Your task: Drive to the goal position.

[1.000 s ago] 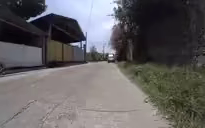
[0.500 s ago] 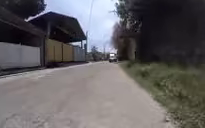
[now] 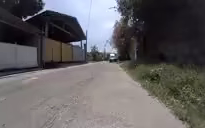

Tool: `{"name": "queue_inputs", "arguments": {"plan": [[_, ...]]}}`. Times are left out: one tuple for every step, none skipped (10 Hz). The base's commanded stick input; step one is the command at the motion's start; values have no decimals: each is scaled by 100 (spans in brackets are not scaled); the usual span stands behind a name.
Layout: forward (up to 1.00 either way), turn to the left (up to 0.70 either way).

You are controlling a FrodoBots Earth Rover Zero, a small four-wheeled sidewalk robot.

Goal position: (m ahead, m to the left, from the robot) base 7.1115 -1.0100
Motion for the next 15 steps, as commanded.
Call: {"name": "queue_inputs", "arguments": {"plan": [[100, -1], [100, -5], [100, -20], [100, -40], [100, -37], [100, -22], [100, -2], [100, 0], [100, 0], [100, 0], [100, 0], [100, 0], [100, 0], [100, 0], [100, 0]]}}
